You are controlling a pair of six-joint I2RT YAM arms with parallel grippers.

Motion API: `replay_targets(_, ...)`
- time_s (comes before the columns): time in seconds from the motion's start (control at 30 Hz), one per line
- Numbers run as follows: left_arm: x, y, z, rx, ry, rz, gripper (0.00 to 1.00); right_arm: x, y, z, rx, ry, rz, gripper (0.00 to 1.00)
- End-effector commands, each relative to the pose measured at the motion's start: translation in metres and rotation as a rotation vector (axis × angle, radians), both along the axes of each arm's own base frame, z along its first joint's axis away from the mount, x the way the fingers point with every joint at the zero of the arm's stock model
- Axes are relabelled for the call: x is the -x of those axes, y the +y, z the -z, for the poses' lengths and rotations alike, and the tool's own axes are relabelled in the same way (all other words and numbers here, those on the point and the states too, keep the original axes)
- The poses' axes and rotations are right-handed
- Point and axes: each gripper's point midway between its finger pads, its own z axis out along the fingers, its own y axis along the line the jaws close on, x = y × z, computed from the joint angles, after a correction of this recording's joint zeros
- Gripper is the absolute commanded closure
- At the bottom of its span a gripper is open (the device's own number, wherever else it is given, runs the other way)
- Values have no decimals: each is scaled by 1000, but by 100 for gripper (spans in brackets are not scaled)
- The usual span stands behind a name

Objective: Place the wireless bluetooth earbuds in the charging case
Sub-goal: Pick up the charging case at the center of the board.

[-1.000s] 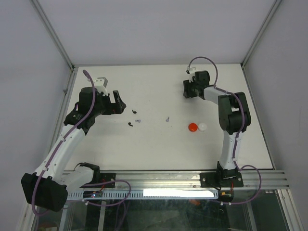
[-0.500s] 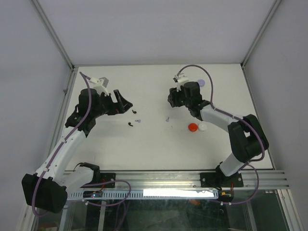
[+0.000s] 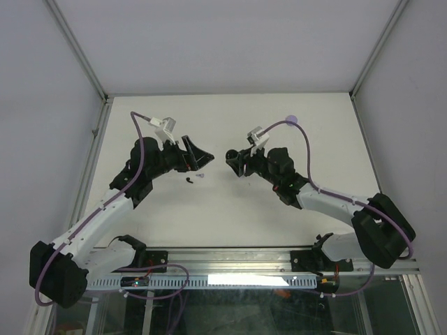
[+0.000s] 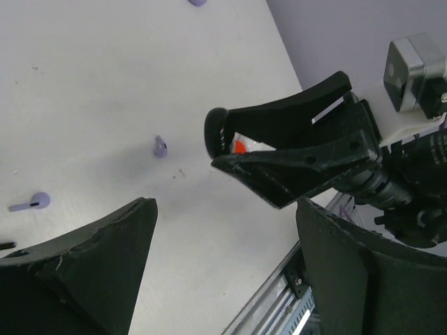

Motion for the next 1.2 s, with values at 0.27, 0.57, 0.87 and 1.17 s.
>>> replay_targets(0.27, -5, -55, -15, 137, -54, 47, 25, 45, 29, -68, -208, -211, -121, 56)
replay_targets(0.57, 4, -77, -10, 161, -57, 70, 44, 54, 20, -83, -258, -252, -110, 56)
replay_targets(0.87, 11, -87, -8, 169, -55, 109, 63, 53, 17, -82, -269, -259, -96, 56)
replay_targets(1.17, 11, -77, -22, 69, -154, 116, 91, 57, 15, -76, -221, -252, -121, 43)
